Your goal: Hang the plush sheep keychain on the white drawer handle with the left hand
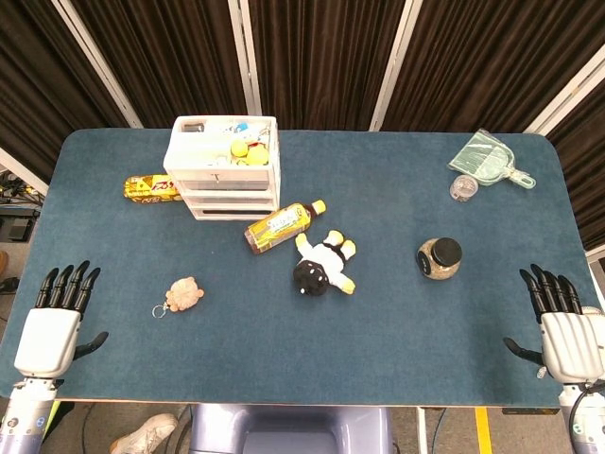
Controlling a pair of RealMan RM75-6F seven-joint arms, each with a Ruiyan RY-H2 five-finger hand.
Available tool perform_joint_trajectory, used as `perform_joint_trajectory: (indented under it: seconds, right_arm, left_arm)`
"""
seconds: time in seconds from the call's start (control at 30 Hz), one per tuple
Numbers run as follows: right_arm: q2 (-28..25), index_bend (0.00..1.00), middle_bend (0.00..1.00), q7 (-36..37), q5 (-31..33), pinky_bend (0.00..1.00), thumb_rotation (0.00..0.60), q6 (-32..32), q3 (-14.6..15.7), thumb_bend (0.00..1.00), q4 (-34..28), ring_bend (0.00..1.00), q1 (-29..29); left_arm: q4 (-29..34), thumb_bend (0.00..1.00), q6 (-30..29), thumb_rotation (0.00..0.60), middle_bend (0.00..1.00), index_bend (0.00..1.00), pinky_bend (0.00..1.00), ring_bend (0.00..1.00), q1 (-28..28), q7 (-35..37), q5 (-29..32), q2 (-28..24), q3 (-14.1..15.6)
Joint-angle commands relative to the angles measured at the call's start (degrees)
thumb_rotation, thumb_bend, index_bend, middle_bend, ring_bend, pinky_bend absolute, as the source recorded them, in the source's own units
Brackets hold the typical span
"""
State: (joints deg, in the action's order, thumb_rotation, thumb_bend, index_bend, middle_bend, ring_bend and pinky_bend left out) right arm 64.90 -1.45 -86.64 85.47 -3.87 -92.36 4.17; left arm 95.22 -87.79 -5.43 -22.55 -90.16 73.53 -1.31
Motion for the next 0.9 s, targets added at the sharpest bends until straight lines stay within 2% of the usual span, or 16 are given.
perform_joint_trajectory:
  seconds: [0.03,0.2,0.23,0.3,0.33,0.37,0.47,0.57,0.7,0.83,0.9]
  right_arm:
    - [0.04,0.00,0.00,-0.14,-0.09,0.00,0.600,0.01,0.03,0.02,-0.03,0.00,0.04]
    - [-0.06,0.00,0.00,0.02,0.24,0.00,0.600,-0.17,0.02,0.02,-0.13,0.00,0.01]
    - [-0.05,0.00,0.00,0.02,0.23,0.00,0.600,-0.18,0.04,0.02,-0.16,0.00,0.01]
    - [-0.08,0.00,0.00,-0.03,0.21,0.00,0.600,-0.21,0.06,0.02,-0.25,0.00,0.03]
    - [-0.11,0.00,0.00,-0.06,0.18,0.00,0.600,-0.20,0.08,0.02,-0.32,0.00,0.03]
    - [-0.12,0.00,0.00,-0.11,0.15,0.00,0.600,-0.18,0.09,0.02,-0.37,0.00,0.02]
    - [-0.11,0.00,0.00,-0.23,0.03,0.00,0.600,-0.08,0.15,0.02,-0.51,0.00,-0.02]
    - [-0.08,0.00,0.00,-0.39,-0.08,0.00,0.600,-0.03,0.17,0.02,-0.54,0.00,0.00]
    - [-0.03,0.00,0.00,-0.47,-0.09,0.00,0.600,0.05,0.14,0.02,-0.55,0.00,-0.01]
    - [-0.09,0.00,0.00,-0.41,-0.04,0.00,0.600,0.06,0.14,0.01,-0.62,0.00,-0.04]
    - [-0.09,0.00,0.00,-0.38,-0.04,0.00,0.600,0.12,0.14,0.01,-0.58,0.00,-0.07]
  left_arm:
    - [0.00,0.11,0.13,0.600,0.00,0.00,0.00,0.00,-0.02,-0.09,0.13,-0.01,-0.02]
    - [0.03,0.11,0.43,0.600,0.00,0.00,0.00,0.00,-0.13,-0.66,0.28,0.03,-0.03]
    - [0.06,0.11,0.59,0.600,0.06,0.01,0.02,0.04,-0.27,-1.17,0.34,0.04,-0.14]
    - [0.10,0.12,0.88,0.600,0.30,0.06,0.18,0.23,-0.67,-2.41,0.37,0.14,-0.50]
    - [-0.07,0.13,1.15,0.600,0.47,0.11,0.32,0.39,-0.96,-3.19,0.24,0.16,-0.61]
    - [-0.11,0.13,1.47,0.600,0.61,0.17,0.44,0.50,-1.14,-3.44,0.21,0.16,-0.57]
    - [0.64,0.16,4.00,0.600,0.83,0.33,0.61,0.70,-1.73,-4.44,2.11,-0.22,-0.42]
    - [1.34,0.22,6.02,0.600,0.98,0.45,0.72,0.83,-2.76,-5.59,3.59,-0.69,-0.98]
    - [2.35,0.25,9.31,0.600,1.00,0.53,0.77,0.90,-4.28,-6.83,6.26,-1.41,-1.71]
    - [3.65,0.34,14.54,0.600,1.00,0.52,0.78,0.91,-6.37,-8.49,11.14,-1.89,-2.37]
    - [3.12,0.36,16.54,0.600,1.00,0.51,0.78,0.91,-7.48,-9.51,12.65,-1.54,-2.51]
